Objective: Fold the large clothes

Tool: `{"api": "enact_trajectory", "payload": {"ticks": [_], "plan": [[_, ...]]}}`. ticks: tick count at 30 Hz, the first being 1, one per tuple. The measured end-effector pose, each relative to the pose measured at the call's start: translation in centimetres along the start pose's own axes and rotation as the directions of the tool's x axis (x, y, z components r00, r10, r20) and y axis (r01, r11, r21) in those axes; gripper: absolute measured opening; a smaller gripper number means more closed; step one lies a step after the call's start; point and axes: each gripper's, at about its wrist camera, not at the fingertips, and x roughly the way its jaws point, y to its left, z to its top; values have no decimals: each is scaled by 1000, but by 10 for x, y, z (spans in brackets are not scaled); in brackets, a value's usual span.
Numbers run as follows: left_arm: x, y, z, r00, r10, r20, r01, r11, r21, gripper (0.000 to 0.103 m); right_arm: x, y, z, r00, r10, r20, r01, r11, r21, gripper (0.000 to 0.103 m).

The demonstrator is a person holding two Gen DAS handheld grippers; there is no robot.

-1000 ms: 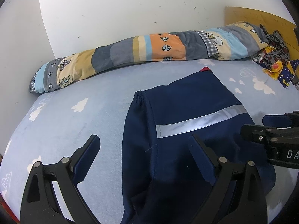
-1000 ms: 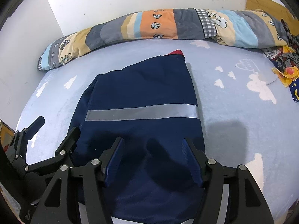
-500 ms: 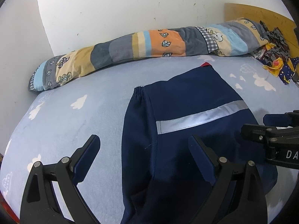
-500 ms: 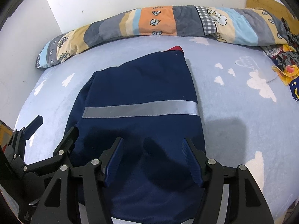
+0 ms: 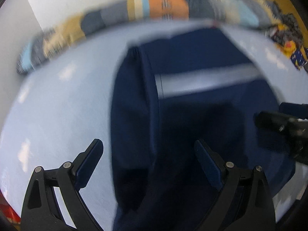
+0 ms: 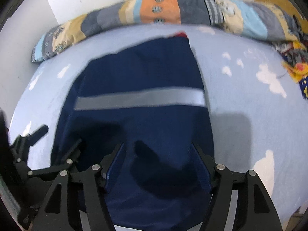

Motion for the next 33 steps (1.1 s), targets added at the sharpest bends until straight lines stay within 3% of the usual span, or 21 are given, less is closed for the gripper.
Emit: {"api": "enact_trajectory", "payload": {"ticks": [5,8,14,17,19,21,24,28,30,31,33], "plan": [[8,11,1,998,-49,-28,47,997,-60,103,10,-8,-1,999,44,-32,-43,999,24,73],[6,21,-1,996,-91,-21,87,988,-124,103,-3,-12,-8,998,63,6,-63,998,27,72],[-28,42,-41,996,-81,33,85,984,-159,103,-40,-34,-51,995,67,75,-74,993,95,72],[-45,48,-70,997,-56,62,65,986,-151,103,-60,-36,-85,993,23,116,-32,996,78,70],[-49,49,-89,997,-55,59,64,985,-158,103,-63,-38,-100,991,-50,125,42,997,67,69],[-46,49,-103,998,-39,48,47,986,-159,103,-58,-40,-105,987,-112,115,106,993,59,56],[-17,43,-113,997,37,-66,-44,994,-102,103,-42,-47,-102,992,-107,73,102,992,73,55],[-22,45,-112,999,28,-25,-31,989,-143,103,-32,-42,-102,987,-139,80,137,990,30,56],[-28,43,-114,1000,10,-9,-12,987,-162,103,-10,-46,-104,990,-143,-18,143,990,11,70],[-36,41,-116,1000,-21,16,24,983,-182,103,1,-47,-106,985,-156,-70,156,988,-7,71],[-55,40,-119,996,-48,77,62,978,-197,103,-8,-43,-111,984,-176,-13,176,984,-17,66]]}}
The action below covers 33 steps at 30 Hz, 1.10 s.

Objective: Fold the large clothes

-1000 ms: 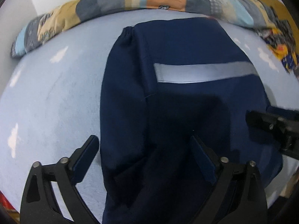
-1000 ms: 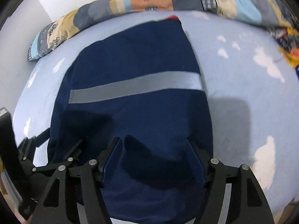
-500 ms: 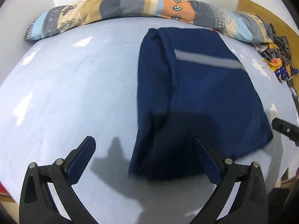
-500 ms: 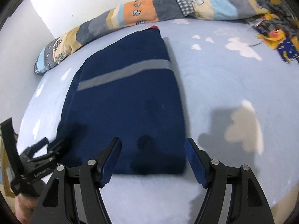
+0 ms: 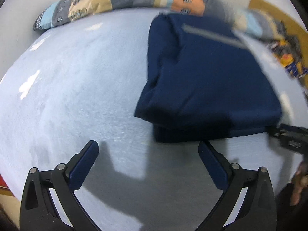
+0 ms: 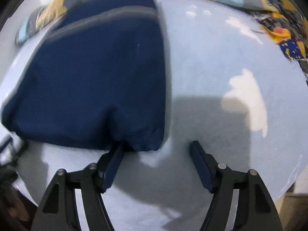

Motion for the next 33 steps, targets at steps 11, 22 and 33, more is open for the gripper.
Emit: {"api": "enact_trajectory", "payload": {"ticks": [11,22,33], "plan": [[-129,-1,-49,958,-61,279,59,998,17,103,-147,5,-98,900,90,427,-71,996,-59,79],[-165,-15,-67,961,-9,275,-11,998,69,103,-195,9,-156,813,64,578,-49,998,-41,102],[-159,-24,-75,964,2,265,-31,994,105,103,-194,26,-163,809,74,583,-22,995,-95,102]]}}
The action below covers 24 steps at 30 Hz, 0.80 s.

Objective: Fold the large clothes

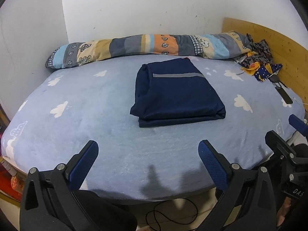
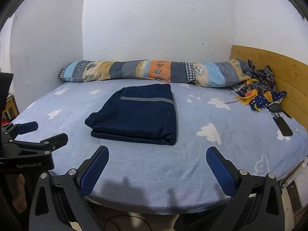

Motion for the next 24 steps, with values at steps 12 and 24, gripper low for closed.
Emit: {"api": "enact_trajectory", "payload": {"ticks": [12,24], "plan": [[-2,-17,-11,991,129,29,-132,985,114,103,6,20,-1,999,42,-20,-43,998,-45,102],[10,-1,-10,992,112,-50,-109,993,49,103,14,26,-3,998,21,-51,-24,998,-62,102]]}}
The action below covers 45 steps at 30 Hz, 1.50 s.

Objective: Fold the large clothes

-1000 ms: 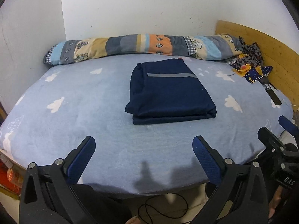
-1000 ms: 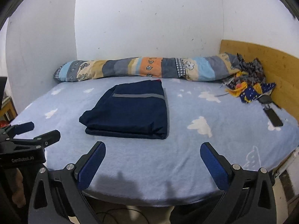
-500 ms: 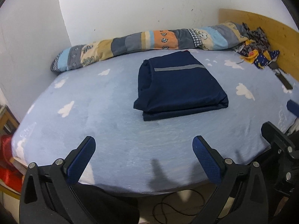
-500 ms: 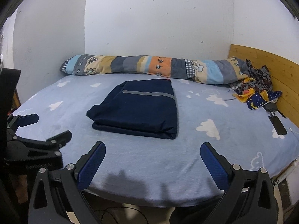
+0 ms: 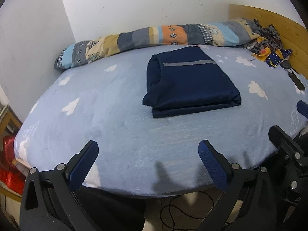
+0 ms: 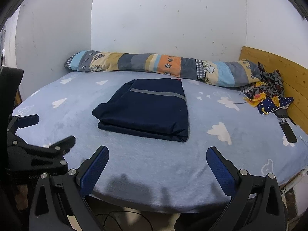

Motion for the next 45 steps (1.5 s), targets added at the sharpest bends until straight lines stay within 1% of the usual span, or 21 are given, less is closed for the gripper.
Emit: {"api": "enact_trajectory", "payload": {"ticks": [4,13,23,45], "plan": [[3,3,-1,1000,8,-10,-8,1000,-9,103,2,1,-1,1000,-11,-12,11,1000,-2,102],[6,4,-2,999,42,-20,-42,999,1,103,8,4,-1,999,-26,-34,25,1000,-18,102],[9,4,-3,998,60,-26,-60,998,21,103,12,6,-3,997,-48,-67,46,999,-28,102],[10,6,-5,998,59,-30,-58,998,20,103,15,10,-4,996,-47,-73,44,998,-49,102]]}}
